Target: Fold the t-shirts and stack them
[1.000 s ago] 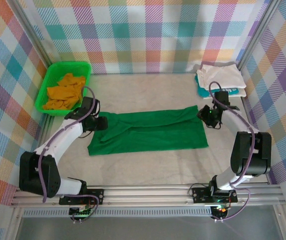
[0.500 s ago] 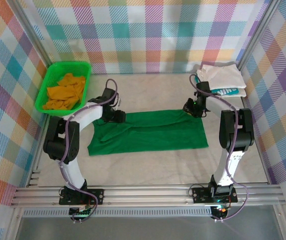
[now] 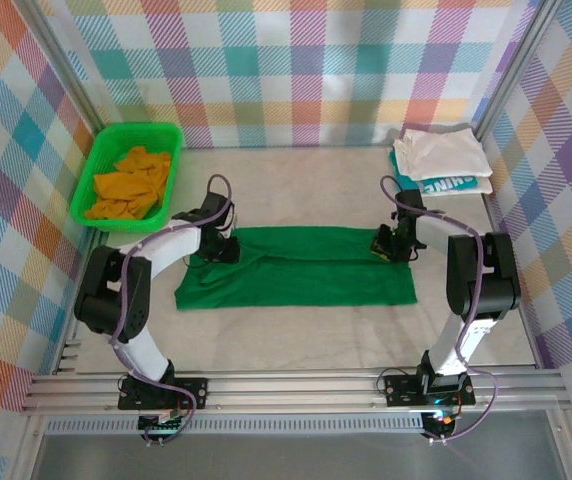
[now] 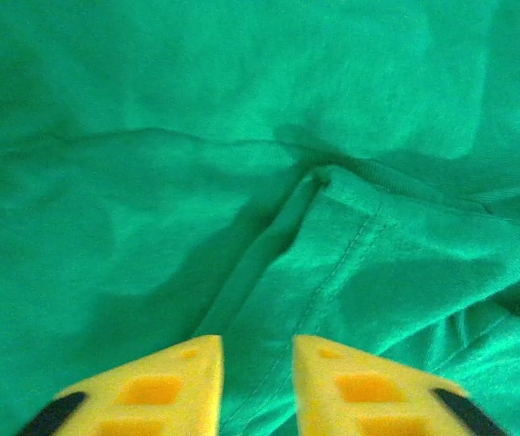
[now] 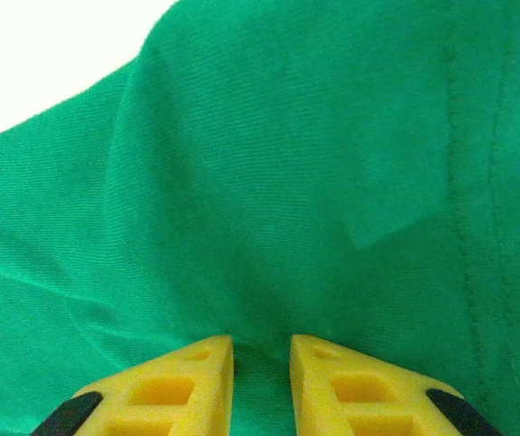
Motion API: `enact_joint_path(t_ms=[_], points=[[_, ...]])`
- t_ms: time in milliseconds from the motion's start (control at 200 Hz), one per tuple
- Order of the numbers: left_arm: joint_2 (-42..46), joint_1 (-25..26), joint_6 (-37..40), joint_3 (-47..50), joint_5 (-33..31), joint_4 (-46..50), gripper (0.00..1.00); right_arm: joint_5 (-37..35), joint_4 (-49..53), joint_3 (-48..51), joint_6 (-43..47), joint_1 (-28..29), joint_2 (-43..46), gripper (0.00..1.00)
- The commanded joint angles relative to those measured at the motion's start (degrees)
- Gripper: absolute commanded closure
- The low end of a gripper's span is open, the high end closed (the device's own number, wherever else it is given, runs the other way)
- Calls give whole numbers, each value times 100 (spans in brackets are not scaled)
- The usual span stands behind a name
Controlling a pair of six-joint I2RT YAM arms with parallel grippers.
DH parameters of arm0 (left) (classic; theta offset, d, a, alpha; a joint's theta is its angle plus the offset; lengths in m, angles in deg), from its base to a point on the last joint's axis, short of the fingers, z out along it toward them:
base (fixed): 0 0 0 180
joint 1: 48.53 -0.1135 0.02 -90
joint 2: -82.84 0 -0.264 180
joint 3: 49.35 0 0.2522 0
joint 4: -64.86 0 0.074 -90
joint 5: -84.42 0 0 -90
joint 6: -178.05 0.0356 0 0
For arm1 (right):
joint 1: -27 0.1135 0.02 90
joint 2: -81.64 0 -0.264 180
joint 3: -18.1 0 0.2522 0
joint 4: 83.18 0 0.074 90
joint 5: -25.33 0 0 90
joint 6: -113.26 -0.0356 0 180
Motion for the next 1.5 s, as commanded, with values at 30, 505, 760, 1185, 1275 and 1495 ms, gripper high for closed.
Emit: enact_joint_path(t_ms=[30,505,760,1185,1275,1495], points=[[414,47,-64,-51,-507,35,83,-240,329,-121,111,-9,82,74],[-741,-13,63,-972,-520,56,46,195,83,-1265,-73,44,-530,73],[-911,-6,43,-982,-419,-99,90,192,89,-1235,-53,41,-486,73],[122,143,-279,-773,-208,353,100,298,49,-1284,-99,39,-594,73],[198,200,-351,-686,-106,397,100,336,36,-1296,-116,44,-601,73],[-95,196,-234,-671,-421,166,60,447,-31,-1304,-123,44,-660,73]])
